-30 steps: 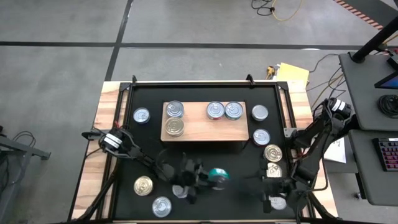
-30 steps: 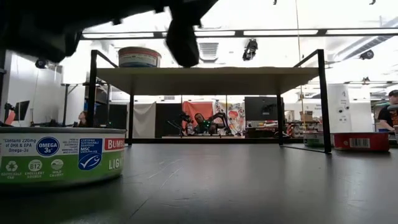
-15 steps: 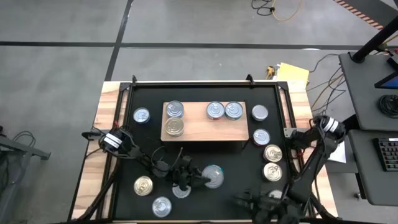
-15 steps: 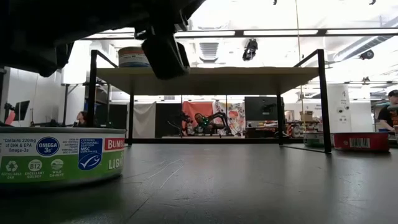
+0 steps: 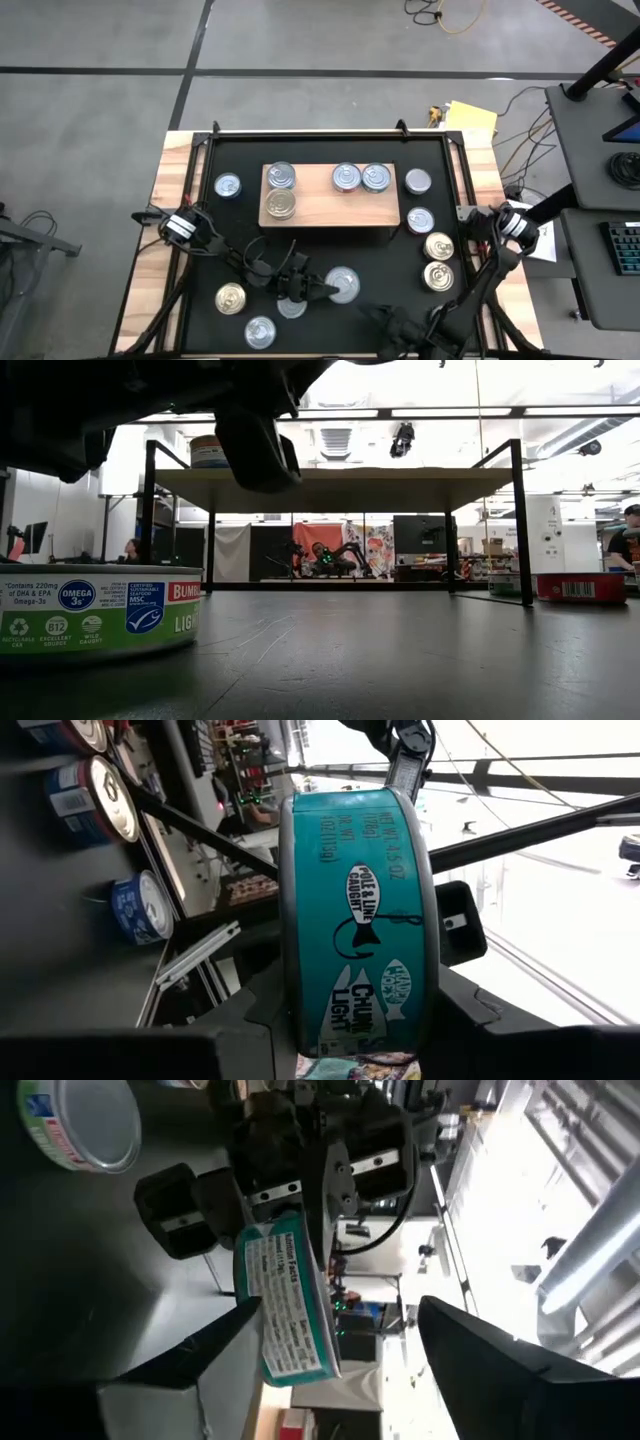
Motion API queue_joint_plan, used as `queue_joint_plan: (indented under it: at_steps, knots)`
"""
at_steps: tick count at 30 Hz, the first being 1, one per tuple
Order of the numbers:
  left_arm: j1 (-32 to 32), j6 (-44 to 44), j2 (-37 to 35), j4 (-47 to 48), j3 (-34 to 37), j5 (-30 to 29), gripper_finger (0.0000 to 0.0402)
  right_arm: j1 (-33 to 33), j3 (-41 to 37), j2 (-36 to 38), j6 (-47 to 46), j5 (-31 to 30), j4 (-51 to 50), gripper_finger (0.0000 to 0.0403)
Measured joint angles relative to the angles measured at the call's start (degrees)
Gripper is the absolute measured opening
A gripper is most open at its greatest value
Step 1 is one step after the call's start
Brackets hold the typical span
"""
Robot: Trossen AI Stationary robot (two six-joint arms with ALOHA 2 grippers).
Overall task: Stack canned seafood by type on shelf
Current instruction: Stack the light green tuna can on the light green tuna can
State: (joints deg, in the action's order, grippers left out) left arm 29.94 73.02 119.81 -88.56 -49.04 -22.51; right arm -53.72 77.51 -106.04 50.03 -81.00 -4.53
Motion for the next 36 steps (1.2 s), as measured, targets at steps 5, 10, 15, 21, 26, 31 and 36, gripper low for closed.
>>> queue_joint_plan:
  at_steps: [5, 10, 15, 21, 26, 31, 36]
  knots:
    - [0.0, 0.0, 0.0, 0.1, -0.9, -0.1, 0.0123, 1.5, -0.3, 0.0, -2.0, 0.5, -0.1, 0.028]
    - [0.0, -0.4, 0.0, 0.8, -3.4, 1.3, 0.0123, 2.8, -0.4, 0.0, -2.0, 4.4, -0.2, 0.029]
    - [0.1, -0.4, 0.0, 5.9, -4.7, 2.3, 0.0123, 3.0, -0.4, 0.0, -1.5, 4.5, -0.4, 0.0278]
    - [0.1, -1.3, 0.0, 6.0, -4.8, 2.5, 0.0145, 2.9, -0.5, -0.3, 0.0, 4.6, -1.2, 0.0214]
    - [0.1, -2.4, 0.0, 6.1, -4.8, 2.6, 0.0192, 3.0, -0.5, -0.6, -0.1, 5.2, -1.3, 0.0146]
    - [0.1, -6.3, 0.0, 5.8, -4.9, 2.6, 0.0205, 3.0, -0.5, -0.6, -1.5, 5.1, -1.2, 0.014]
    - [-0.4, -10.9, 0.0, 4.5, -4.7, 2.6, 0.021, 3.0, -0.4, -0.6, -2.5, 2.8, -1.2, 0.014]
